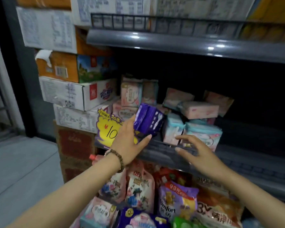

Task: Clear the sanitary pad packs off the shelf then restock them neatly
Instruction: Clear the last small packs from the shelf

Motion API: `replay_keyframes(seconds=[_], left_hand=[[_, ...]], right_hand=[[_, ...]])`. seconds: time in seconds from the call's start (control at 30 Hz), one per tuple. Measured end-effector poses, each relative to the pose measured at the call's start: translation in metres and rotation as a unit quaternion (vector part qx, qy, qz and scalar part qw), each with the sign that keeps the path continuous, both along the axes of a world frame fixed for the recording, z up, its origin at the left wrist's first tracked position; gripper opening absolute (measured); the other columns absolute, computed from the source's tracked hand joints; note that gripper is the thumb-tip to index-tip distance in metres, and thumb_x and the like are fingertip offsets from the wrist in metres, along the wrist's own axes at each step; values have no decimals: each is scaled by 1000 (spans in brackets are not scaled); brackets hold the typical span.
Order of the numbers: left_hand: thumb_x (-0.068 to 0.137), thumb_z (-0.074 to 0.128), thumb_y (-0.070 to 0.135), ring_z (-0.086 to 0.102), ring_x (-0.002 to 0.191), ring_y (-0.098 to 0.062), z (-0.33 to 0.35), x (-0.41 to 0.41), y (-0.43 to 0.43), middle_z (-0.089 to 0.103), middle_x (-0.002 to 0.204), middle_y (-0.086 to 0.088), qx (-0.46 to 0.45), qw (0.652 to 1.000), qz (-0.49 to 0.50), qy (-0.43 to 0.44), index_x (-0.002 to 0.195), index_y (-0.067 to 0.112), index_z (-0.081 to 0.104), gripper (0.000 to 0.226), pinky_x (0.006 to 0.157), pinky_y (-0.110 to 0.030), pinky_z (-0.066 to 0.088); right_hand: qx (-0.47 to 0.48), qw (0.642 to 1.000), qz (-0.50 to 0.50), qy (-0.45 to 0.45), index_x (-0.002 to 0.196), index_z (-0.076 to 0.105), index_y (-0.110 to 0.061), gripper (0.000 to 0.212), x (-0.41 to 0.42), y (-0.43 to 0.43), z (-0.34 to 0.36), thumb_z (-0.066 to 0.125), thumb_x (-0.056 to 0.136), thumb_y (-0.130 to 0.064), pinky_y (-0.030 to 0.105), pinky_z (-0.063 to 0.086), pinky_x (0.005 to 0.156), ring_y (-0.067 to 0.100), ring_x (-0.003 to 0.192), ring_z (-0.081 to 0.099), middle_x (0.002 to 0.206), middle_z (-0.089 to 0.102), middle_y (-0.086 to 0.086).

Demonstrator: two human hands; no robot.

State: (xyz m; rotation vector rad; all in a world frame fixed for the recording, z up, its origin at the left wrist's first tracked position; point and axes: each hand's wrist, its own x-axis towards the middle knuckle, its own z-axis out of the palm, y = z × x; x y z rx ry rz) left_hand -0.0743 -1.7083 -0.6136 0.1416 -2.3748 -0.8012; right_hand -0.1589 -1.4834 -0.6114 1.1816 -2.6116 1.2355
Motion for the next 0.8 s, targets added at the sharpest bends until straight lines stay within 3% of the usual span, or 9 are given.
replay_keyframes(seconds=[0.1, 0.2, 0.3, 0.37, 0.43, 0.5, 0.6, 0.67, 0.8], left_hand=[[82, 61, 56, 20, 142, -22, 22, -32, 0, 20, 155, -6, -26, 997, 58, -47, 151, 10, 3, 101, 116, -30, 21], [76, 63, 62, 28, 137, -29, 33, -68, -3, 34, 148, -14, 0, 987, 111, -116, 150, 8, 6, 108, 110, -36, 28], [73, 61, 69, 41, 127, -32, 30, -92, -13, 48, 136, -14, -2, 975, 160, -153, 144, 11, 29, 97, 103, -38, 38], [70, 62, 71, 57, 107, -31, 26, -99, -19, 63, 113, -12, 26, 976, 168, -140, 119, 11, 55, 77, 90, -39, 49], [69, 67, 67, 65, 85, -30, 28, -96, -18, 69, 86, -9, 113, 981, 138, -82, 91, 12, 63, 59, 76, -41, 54], [69, 69, 64, 65, 78, -27, 35, -88, -17, 70, 80, -6, 183, 976, 117, -1, 88, 15, 64, 52, 74, -40, 55], [75, 71, 51, 67, 79, -19, 54, -59, -13, 71, 85, -1, 236, 964, 69, 101, 94, 18, 63, 40, 72, -33, 53], [73, 72, 49, 68, 77, -17, 66, -31, -9, 72, 86, 0, 292, 949, 23, 116, 95, 17, 64, 40, 68, -31, 53], [78, 70, 39, 69, 63, -17, 72, 23, -9, 74, 84, -11, 428, 901, -52, -50, 92, 8, 68, 33, 61, -25, 56]], right_hand=[[-43, 998, -31, -42, 115, 57, -32, 25, -17, -5, 1, 62, 90, -30, 20, 37, 97, -1, 113, 47, 122, 51, -16], [-76, 992, -56, -87, 113, 57, -32, 24, -31, -11, -5, 63, 90, -30, 27, 41, 99, 9, 116, 51, 125, 54, -9], [-121, 983, -58, -125, 108, 58, -34, 20, -35, -14, -11, 63, 90, -30, 24, 42, 97, 11, 115, 53, 125, 56, -10], [-138, 980, -54, -135, 106, 59, -35, 18, -35, -12, -13, 63, 90, -29, 23, 43, 95, 10, 115, 55, 123, 59, -10], [-151, 978, -48, -138, 107, 58, -35, 18, -30, -8, -12, 62, 91, -27, 19, 43, 93, 8, 114, 55, 122, 59, -11], [-172, 974, -43, -139, 110, 56, -35, 21, -24, -3, -8, 60, 91, -27, 13, 44, 88, 5, 115, 54, 123, 58, -13], [-196, 971, -41, -128, 125, 45, -40, 41, -10, 2, 6, 61, 87, -36, 8, 42, 81, -1, 120, 47, 129, 47, -24], [-187, 979, -24, -75, 136, 29, -48, 71, 0, 5, 15, 66, 76, -45, 9, 36, 92, -5, 127, 35, 137, 30, -31], [-85, 992, 40, 81, 138, 4, -63, 105, 16, 4, 28, 74, 59, -61, 6, 33, 100, -19, 136, -3, 149, -9, -38]])
